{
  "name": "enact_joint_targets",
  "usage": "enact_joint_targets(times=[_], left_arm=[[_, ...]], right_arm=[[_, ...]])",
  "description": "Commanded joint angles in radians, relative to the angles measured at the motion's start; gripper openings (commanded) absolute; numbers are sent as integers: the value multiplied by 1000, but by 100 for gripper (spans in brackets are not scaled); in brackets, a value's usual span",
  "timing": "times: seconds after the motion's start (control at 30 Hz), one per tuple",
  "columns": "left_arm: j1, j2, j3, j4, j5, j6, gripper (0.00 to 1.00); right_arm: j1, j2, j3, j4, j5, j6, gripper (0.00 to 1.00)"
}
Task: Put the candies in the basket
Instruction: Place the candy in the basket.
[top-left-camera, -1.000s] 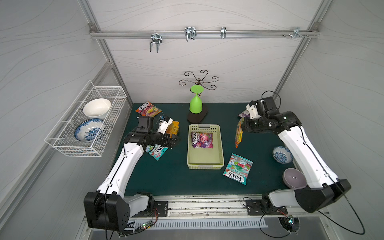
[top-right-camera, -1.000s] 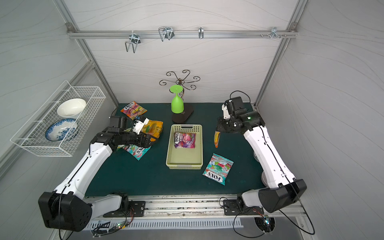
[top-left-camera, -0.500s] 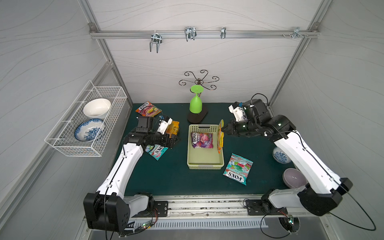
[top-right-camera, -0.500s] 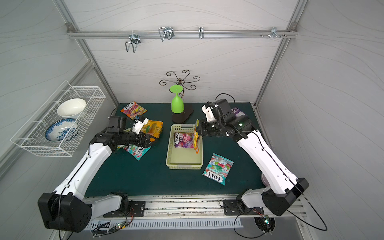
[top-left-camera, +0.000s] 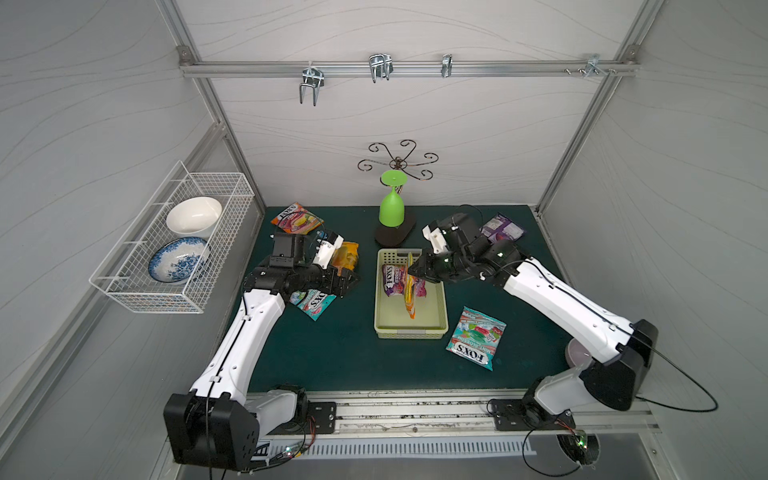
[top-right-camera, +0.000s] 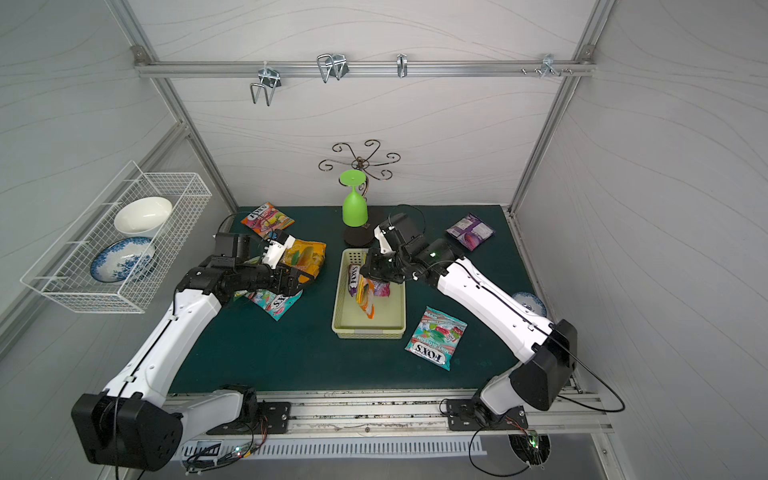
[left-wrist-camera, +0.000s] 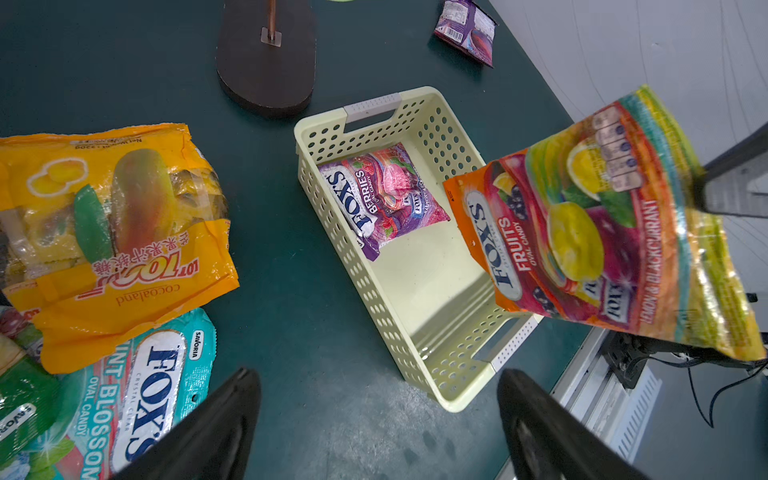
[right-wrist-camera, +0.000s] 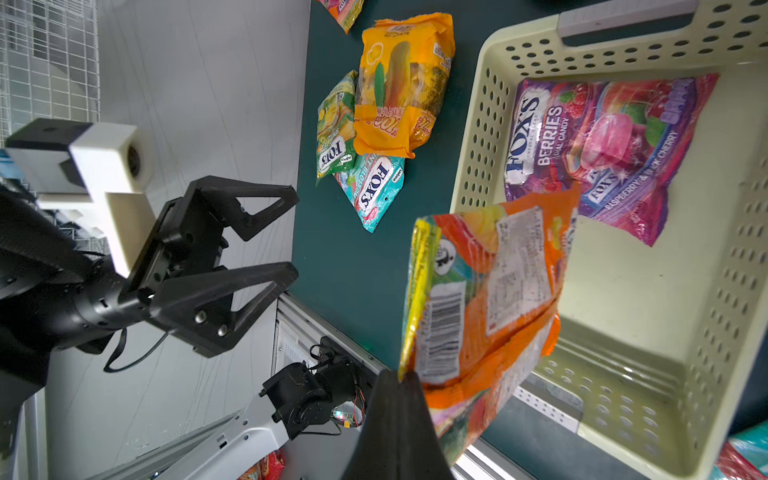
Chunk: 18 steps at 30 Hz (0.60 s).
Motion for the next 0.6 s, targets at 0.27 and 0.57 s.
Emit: enact_joint_targets(times=[0.27,0.57], left_arm=[[5,-16,12,34,7,3,93],[5,-11,5,36,10,5,93]], right_arm=[[38,107,-8,181,-52,77,0],[41,191,-61,257,-108,124,0]])
